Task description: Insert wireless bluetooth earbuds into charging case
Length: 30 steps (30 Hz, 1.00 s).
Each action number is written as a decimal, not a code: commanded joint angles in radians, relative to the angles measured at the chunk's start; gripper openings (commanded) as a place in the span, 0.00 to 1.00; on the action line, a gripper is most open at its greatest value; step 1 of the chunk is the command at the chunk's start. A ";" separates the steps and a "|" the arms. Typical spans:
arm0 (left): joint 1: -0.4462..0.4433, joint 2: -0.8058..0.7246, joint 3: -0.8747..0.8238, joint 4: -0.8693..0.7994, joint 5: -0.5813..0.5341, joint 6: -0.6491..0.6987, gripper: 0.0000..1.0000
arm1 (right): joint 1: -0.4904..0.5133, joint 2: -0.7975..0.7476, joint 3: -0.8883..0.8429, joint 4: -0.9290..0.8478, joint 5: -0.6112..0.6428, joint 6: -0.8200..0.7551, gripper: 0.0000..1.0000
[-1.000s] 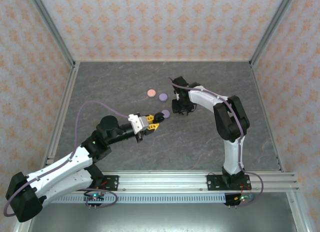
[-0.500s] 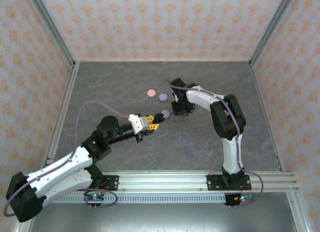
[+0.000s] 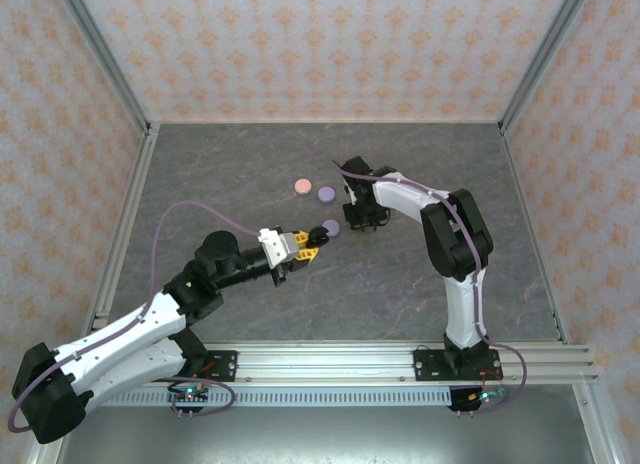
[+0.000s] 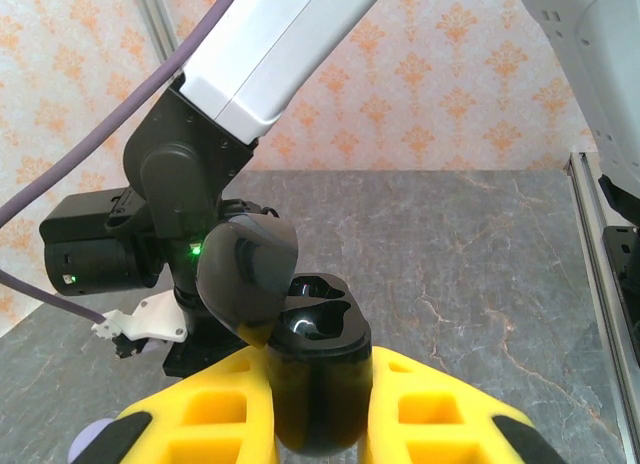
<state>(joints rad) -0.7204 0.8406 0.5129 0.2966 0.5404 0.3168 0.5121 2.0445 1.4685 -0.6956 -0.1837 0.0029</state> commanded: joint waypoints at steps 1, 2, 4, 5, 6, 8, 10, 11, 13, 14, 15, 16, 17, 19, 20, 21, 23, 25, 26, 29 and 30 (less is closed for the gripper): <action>-0.008 0.000 -0.003 0.035 -0.028 0.004 0.00 | 0.008 -0.128 -0.062 0.061 -0.003 0.023 0.20; -0.007 0.000 -0.010 0.055 -0.028 -0.005 0.00 | 0.008 -0.173 -0.092 0.092 -0.013 0.034 0.20; -0.008 0.002 -0.022 0.099 -0.035 -0.028 0.00 | 0.008 -0.270 -0.151 0.154 -0.041 0.062 0.19; -0.008 0.003 -0.029 0.122 -0.038 -0.040 0.00 | 0.008 -0.325 -0.182 0.189 -0.065 0.079 0.19; -0.007 0.006 -0.033 0.141 -0.043 -0.048 0.00 | 0.008 -0.375 -0.210 0.220 -0.092 0.095 0.19; -0.008 0.011 -0.045 0.184 -0.056 -0.072 0.00 | 0.010 -0.496 -0.285 0.306 -0.156 0.145 0.19; -0.008 0.017 -0.055 0.224 -0.071 -0.093 0.00 | 0.011 -0.610 -0.354 0.390 -0.218 0.197 0.18; -0.007 0.021 -0.059 0.243 -0.078 -0.102 0.00 | 0.014 -0.668 -0.386 0.431 -0.246 0.223 0.18; -0.008 0.029 -0.060 0.267 -0.088 -0.118 0.00 | 0.021 -0.767 -0.437 0.486 -0.300 0.261 0.18; -0.008 0.034 -0.060 0.276 -0.090 -0.124 0.00 | 0.026 -0.812 -0.452 0.506 -0.330 0.271 0.18; -0.007 0.039 -0.059 0.283 -0.090 -0.131 0.00 | 0.030 -0.848 -0.459 0.511 -0.349 0.281 0.18; -0.008 0.045 -0.057 0.290 -0.091 -0.138 0.00 | 0.037 -0.888 -0.464 0.519 -0.374 0.287 0.18; -0.008 0.052 -0.054 0.297 -0.091 -0.143 0.00 | 0.045 -0.921 -0.467 0.521 -0.395 0.293 0.18; -0.008 0.064 -0.050 0.304 -0.094 -0.152 0.00 | 0.067 -0.968 -0.469 0.522 -0.423 0.299 0.18; -0.008 0.071 -0.049 0.305 -0.095 -0.154 0.00 | 0.083 -0.988 -0.473 0.530 -0.433 0.299 0.18; -0.008 0.077 -0.047 0.307 -0.095 -0.156 0.00 | 0.101 -1.005 -0.481 0.543 -0.436 0.301 0.18; -0.007 0.089 -0.043 0.309 -0.095 -0.160 0.00 | 0.149 -1.034 -0.504 0.594 -0.429 0.308 0.18; -0.008 0.097 -0.038 0.308 -0.092 -0.163 0.00 | 0.182 -1.043 -0.520 0.636 -0.422 0.315 0.18; -0.008 0.101 -0.035 0.305 -0.092 -0.164 0.00 | 0.197 -1.043 -0.522 0.647 -0.419 0.315 0.18; -0.007 0.107 -0.028 0.300 -0.090 -0.166 0.00 | 0.229 -1.030 -0.519 0.652 -0.408 0.305 0.18; -0.008 0.109 -0.027 0.300 -0.091 -0.166 0.00 | 0.237 -1.024 -0.518 0.650 -0.408 0.300 0.18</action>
<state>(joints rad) -0.7204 0.9459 0.4625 0.5446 0.4625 0.1638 0.7296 1.0130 0.9565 -0.1104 -0.5846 0.3004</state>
